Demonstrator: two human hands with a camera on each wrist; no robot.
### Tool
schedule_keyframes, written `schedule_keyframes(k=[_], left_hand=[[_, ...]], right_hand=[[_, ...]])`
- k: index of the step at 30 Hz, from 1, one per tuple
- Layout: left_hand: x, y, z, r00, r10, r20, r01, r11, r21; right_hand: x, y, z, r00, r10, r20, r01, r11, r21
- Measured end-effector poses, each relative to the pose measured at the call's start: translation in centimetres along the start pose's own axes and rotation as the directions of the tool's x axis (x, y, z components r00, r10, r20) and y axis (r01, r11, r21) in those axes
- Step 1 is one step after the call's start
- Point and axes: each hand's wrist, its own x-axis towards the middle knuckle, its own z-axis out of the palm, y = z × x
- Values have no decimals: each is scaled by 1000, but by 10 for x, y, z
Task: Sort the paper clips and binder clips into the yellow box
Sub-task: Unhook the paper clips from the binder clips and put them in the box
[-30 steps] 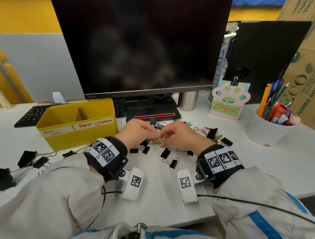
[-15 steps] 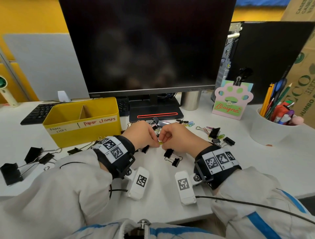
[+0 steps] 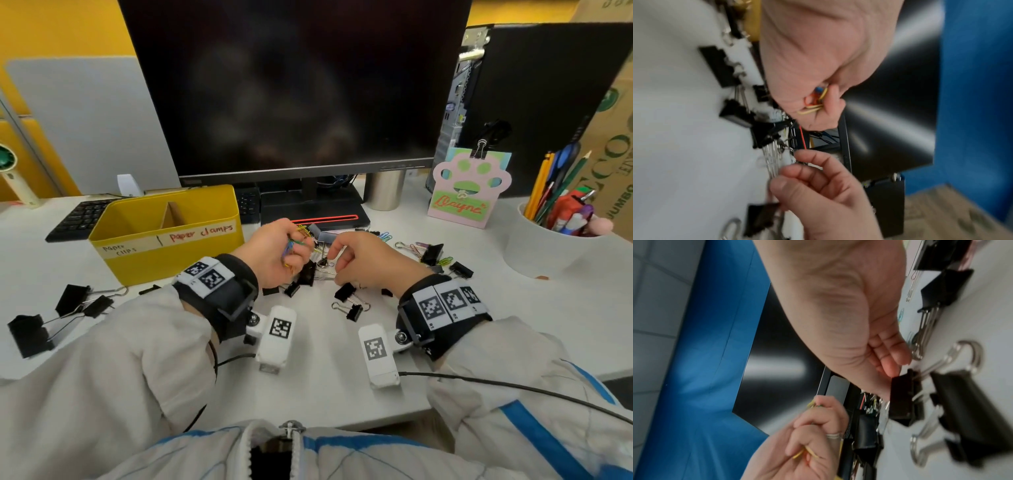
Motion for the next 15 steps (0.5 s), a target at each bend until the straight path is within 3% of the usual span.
schedule_keyframes(k=[2, 4, 6, 9, 11, 13, 14, 15], left_hand=[[1, 1, -7, 991, -26, 131, 62, 959, -275], [-1, -1, -10, 984, -15, 179, 89, 907, -412], [-2, -3, -9, 988, 33, 152, 36, 903, -429], [-3, -4, -5, 996, 87, 17, -78, 947, -312], [-2, -5, -1, 995, 102, -16, -103, 985, -142], [0, -6, 5, 979, 193, -62, -170, 950, 263], [-1, -7, 8, 956, 285, -70, -194, 793, 577], [-1, -8, 10, 918, 394, -43, -191, 534, 823]], right_hand=[[0, 3, -6, 1000, 5, -17, -5, 1000, 18], [2, 7, -10, 998, 13, -64, -11, 999, 31], [4, 10, -12, 994, 5, -111, -3, 1000, 22], [3, 7, -10, 992, -56, -113, 59, 998, 19], [0, 3, -7, 994, -97, -54, 98, 995, 23], [-1, 1, -4, 993, -117, 23, 116, 993, 24], [-2, -1, -3, 992, -112, 53, 112, 994, 11], [-3, -2, -3, 992, -104, 72, 105, 994, -12]])
